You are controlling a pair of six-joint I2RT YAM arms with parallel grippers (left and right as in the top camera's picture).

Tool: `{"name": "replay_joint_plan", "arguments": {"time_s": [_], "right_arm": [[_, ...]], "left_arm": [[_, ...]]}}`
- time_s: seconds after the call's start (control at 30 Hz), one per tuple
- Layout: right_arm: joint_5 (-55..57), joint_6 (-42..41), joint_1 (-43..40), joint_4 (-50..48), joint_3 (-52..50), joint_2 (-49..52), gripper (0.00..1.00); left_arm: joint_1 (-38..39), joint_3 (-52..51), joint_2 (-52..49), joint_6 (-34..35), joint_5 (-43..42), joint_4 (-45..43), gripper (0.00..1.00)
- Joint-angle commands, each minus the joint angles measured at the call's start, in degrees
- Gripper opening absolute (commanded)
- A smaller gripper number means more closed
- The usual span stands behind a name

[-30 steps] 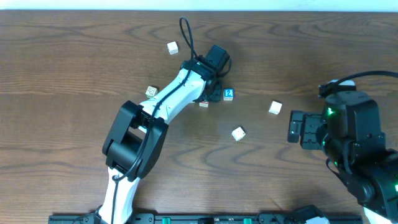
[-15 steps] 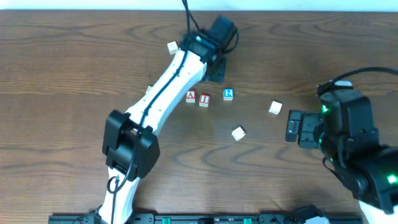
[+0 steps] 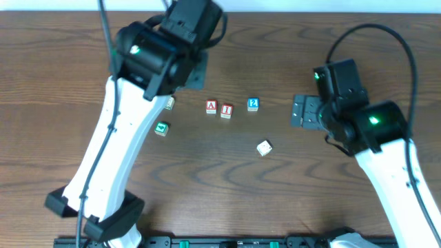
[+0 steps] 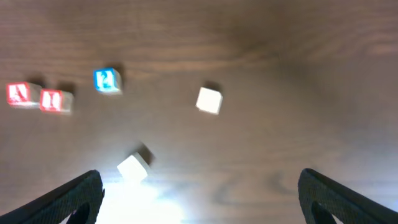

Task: Spell out Ai2
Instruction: 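Retract the left arm and move the right gripper over the blue 2 block, then lower the right gripper and grasp the blue 2 block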

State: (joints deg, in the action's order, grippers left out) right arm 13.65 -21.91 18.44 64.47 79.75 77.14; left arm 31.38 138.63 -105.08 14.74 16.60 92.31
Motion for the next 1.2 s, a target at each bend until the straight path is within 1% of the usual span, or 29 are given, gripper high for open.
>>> {"name": "replay_joint_plan", "arguments": {"time_s": [0.0, 0.03, 0.2, 0.27, 0.33, 0.43, 0.53, 0.6, 0.67, 0.7, 0.73, 0.8, 0.83, 0.97, 1.1, 1.17], "right_arm": [[-3.4, -0.8, 0.0, -3.1, -0.3, 3.8, 0.99], [-4.0, -0.8, 0.0, -4.3, -0.2, 5.6, 0.99], [-8.1, -0.7, 0.0, -9.0, 0.0, 14.7, 0.99], [-9.7, -0.2, 0.0, -10.6, 0.4, 18.7, 0.99], [-11.8, 1.6, 0.7, -12.0, 1.4, 21.7, 0.99], [-11.0, 2.2, 2.6, -13.6, 2.6, 23.0, 0.99], [-10.4, 2.3, 3.5, -14.4, 3.1, 23.0, 0.99], [-10.0, 2.2, 3.6, -15.1, 3.1, 23.1, 0.99], [-9.1, 2.2, 3.7, -16.4, 3.1, 23.7, 0.99], [-9.2, 2.2, 3.6, -17.5, 3.1, 24.2, 0.99], [-9.1, 2.2, 3.6, -18.4, 3.1, 25.0, 0.99], [-8.9, 2.2, 3.6, -19.6, 3.1, 26.6, 0.99], [-8.9, 1.6, 3.6, -20.3, 3.2, 27.9, 0.99], [-10.0, -1.4, 3.5, -18.9, 6.5, 34.2, 0.99], [-10.7, -1.6, 3.8, -16.1, 11.4, 40.2, 0.99], [-10.7, -1.6, 3.9, -16.0, 11.9, 41.5, 0.99]], "left_arm": [[-0.2, -0.6, 1.5, -2.3, -1.9, 4.5, 0.57], [-0.2, -0.6, 2.2, -2.4, -3.5, 4.5, 0.58], [-0.2, -0.6, 6.8, -3.1, -4.7, 4.5, 0.65], [-0.2, -0.7, 8.6, -5.3, -7.3, 4.5, 0.68], [-0.3, -2.8, 11.1, -6.0, -7.3, 4.5, 0.68], [-1.3, -13.1, 16.7, -5.9, -5.9, 4.5, 0.68], [-2.4, -24.9, 22.2, -3.4, -5.6, 4.5, 0.70], [-2.6, -33.8, 26.2, -2.7, -5.5, 3.2, 0.70], [-2.6, -39.8, 28.9, -2.5, -5.6, 0.3, 0.71], [-2.6, -43.0, 30.4, -2.5, -5.7, -2.1, 0.73], [-2.6, -45.4, 31.4, -2.3, -5.7, -4.1, 0.83], [-2.6, -47.6, 32.2, -1.4, -6.2, -6.1, 0.95], [-2.6, -48.5, 32.3, -0.9, -7.0, -6.9, 0.97], [-2.6, -49.1, 31.6, -0.9, -9.7, -7.8, 0.95], [-2.6, -49.1, 31.4, -0.7, -9.7, -7.7, 0.95], [-2.6, -49.1, 31.4, -0.7, -9.7, -7.7, 0.96]]}}
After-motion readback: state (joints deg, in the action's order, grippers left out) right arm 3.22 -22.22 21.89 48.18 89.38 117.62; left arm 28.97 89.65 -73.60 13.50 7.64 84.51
